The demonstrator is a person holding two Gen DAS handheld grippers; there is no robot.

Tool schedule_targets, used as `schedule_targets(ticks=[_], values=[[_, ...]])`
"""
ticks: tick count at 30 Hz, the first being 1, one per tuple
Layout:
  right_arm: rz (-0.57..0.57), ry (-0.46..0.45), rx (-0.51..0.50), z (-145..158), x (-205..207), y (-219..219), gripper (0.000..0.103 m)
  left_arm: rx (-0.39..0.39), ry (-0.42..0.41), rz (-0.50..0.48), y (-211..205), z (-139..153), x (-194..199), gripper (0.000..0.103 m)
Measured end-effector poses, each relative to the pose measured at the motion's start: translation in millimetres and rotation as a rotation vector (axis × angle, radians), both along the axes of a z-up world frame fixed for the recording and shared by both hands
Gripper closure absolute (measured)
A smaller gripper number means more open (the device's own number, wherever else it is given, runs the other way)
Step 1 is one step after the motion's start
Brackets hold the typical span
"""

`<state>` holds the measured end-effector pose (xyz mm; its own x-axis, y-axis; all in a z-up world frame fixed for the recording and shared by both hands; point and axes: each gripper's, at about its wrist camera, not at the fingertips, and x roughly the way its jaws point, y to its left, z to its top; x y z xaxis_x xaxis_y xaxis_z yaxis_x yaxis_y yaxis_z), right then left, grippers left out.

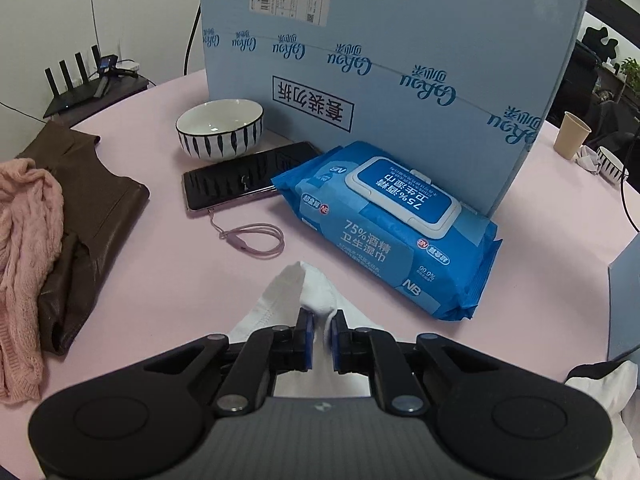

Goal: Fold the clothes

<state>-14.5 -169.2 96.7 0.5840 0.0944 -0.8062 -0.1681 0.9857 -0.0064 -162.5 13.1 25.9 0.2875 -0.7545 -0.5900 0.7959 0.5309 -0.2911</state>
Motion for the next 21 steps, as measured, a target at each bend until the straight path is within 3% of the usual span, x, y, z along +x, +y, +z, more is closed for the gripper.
schedule_targets(ticks=[5,6,7,9,10,12,15,17,19,21], values=[[-0.019,-0.026,0.051,8.3,-4.3,-10.0,0.093,0.095,-0.068,0.024,-5.2,3.2,-8.3,0.085],[-0.021,-0.028,0.060,9.6,-5.0,-11.8,0.093,0.104,-0.069,0.033,-6.1,3.3,-7.8,0.069],[-0.022,-0.030,0.068,11.0,-5.7,-13.6,0.093,0.110,-0.071,0.042,-6.8,3.6,-7.4,0.044],[-0.021,-0.036,0.066,13.3,-8.3,-15.1,0.093,0.123,-0.104,0.060,-6.4,6.9,-10.4,0.024],[-0.020,-0.037,0.069,14.1,-10.1,-16.8,0.093,0.128,-0.139,0.068,-5.1,10.2,-14.3,0.023],[-0.021,-0.042,0.071,15.3,-11.6,-18.9,0.093,0.138,-0.196,0.054,-3.2,17.7,-23.7,0.022],[-0.026,-0.050,0.082,16.6,-12.4,-21.8,0.093,0.147,-0.147,0.008,-12.2,15.8,-24.5,0.023],[-0.023,-0.054,0.089,17.1,-14.4,-21.8,0.093,0.171,-0.129,0.005,-18.3,9.4,-22.1,0.034],[-0.021,-0.058,0.092,17.9,-16.6,-22.3,0.093,0.176,-0.095,0.013,-21.5,4.1,-16.1,0.064],[-0.024,-0.063,0.094,19.0,-18.8,-23.8,0.093,0.161,-0.051,0.028,-22.2,-1.0,-7.1,0.073]])
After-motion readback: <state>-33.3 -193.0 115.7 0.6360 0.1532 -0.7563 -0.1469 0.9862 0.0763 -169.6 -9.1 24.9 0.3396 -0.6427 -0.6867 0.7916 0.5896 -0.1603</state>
